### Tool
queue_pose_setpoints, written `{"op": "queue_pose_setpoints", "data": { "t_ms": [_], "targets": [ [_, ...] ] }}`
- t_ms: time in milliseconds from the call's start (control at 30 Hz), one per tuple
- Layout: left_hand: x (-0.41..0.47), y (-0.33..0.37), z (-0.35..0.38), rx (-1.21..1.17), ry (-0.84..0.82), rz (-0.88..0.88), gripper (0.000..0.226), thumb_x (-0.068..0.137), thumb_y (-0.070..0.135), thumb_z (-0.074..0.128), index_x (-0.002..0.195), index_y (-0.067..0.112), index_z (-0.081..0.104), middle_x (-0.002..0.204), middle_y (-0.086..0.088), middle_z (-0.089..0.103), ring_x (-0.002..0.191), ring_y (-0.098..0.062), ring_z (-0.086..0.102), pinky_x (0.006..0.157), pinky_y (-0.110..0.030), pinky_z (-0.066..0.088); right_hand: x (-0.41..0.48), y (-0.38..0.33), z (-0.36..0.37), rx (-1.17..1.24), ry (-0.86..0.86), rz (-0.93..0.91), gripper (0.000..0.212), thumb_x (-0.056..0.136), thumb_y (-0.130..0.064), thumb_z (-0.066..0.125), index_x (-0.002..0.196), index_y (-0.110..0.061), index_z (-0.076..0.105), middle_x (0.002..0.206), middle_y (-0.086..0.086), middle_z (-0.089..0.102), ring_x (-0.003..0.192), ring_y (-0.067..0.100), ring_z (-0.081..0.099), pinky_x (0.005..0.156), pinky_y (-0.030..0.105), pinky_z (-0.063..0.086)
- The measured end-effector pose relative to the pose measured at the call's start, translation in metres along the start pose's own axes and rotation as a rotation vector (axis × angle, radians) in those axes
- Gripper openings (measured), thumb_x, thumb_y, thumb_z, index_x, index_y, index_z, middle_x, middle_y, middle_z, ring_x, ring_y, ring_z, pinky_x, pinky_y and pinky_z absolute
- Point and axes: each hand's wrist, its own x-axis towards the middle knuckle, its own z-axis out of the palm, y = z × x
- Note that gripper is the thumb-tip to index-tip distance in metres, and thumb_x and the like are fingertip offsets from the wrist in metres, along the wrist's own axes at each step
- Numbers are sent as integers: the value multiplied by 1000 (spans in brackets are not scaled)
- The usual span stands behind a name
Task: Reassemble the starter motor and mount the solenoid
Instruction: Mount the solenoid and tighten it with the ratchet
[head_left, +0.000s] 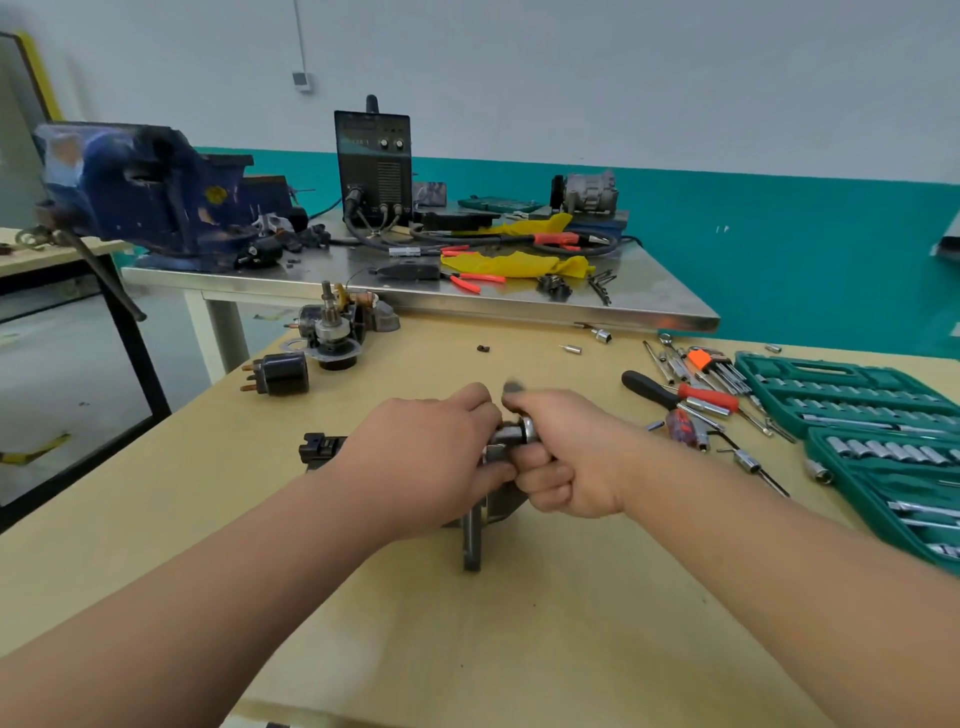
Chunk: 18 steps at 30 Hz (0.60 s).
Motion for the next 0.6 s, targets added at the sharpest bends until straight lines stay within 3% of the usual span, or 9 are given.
{"op": "queue_pose_setpoints", "data": {
  "t_ms": [67, 100, 167, 233, 300, 400, 467, 500, 600],
  "targets": [
    [0, 1, 1, -16, 11, 11, 35, 98, 54, 31, 115, 27, 46, 114, 11, 44, 72, -12, 45, 48, -25, 21, -1, 4, -3, -102, -23, 47, 48, 97, -44, 31, 62, -15, 45, 42, -3, 32, 32, 13, 24, 35, 20, 20],
    [0, -1, 0, -25, 22, 13, 32, 100, 51, 30, 115, 28, 47, 114, 11, 45, 73, -12, 47, 49, -26, 23, 1, 9, -5, -318, 57, -158, 43, 98, -42, 31, 68, -15, 46, 45, -2, 36, 37, 14, 32, 38, 22, 25],
    [-1, -2, -1, -56, 30, 18, 30, 101, 45, 30, 116, 27, 49, 113, 11, 46, 76, -14, 53, 52, -27, 27, -8, 9, -9, -787, 275, -861, 32, 95, -34, 37, 79, -13, 53, 55, 1, 49, 48, 19, 48, 48, 26, 37],
    [0, -1, 0, -61, 25, 36, 29, 100, 42, 30, 115, 27, 50, 113, 11, 47, 74, -15, 52, 53, -28, 29, -6, 10, -16, -971, 211, -1237, 31, 89, -27, 44, 78, -2, 59, 57, 9, 56, 48, 26, 53, 50, 29, 43],
    [1, -1, -1, -55, 40, 22, 32, 101, 44, 29, 114, 26, 52, 106, 11, 46, 74, -15, 52, 54, -27, 30, -2, 9, -11, -749, 211, -1004, 33, 91, -30, 41, 73, -8, 58, 55, 7, 53, 48, 25, 51, 51, 34, 41],
    [2, -1, 3, -7, 19, 12, 39, 98, 54, 29, 112, 25, 51, 104, 11, 45, 73, -13, 49, 56, -28, 32, -1, 2, 5, -29, 59, -13, 53, 95, -43, 35, 49, -19, 48, 43, -2, 35, 35, 15, 28, 39, 24, 27],
    [3, 0, 4, 5, 16, 30, 37, 99, 53, 29, 111, 26, 52, 108, 10, 48, 73, -12, 48, 53, -28, 30, 0, 4, 4, -9, 35, 47, 54, 96, -42, 32, 50, -19, 47, 41, -2, 31, 31, 13, 23, 35, 19, 20],
    [4, -1, 3, -8, 24, 25, 34, 100, 50, 30, 112, 27, 53, 107, 10, 49, 73, -11, 48, 51, -27, 28, 0, 8, 3, -213, 98, -128, 46, 96, -41, 32, 59, -19, 47, 43, -3, 35, 33, 13, 29, 37, 22, 24],
    [4, -3, -1, -67, 17, 18, 27, 100, 44, 35, 112, 28, 54, 88, 12, 43, 66, -9, 44, 48, -24, 25, -12, 3, -11, -906, 288, -1053, 33, 92, -33, 39, 78, -10, 57, 54, 3, 54, 46, 22, 52, 48, 29, 41]
  ]
}}
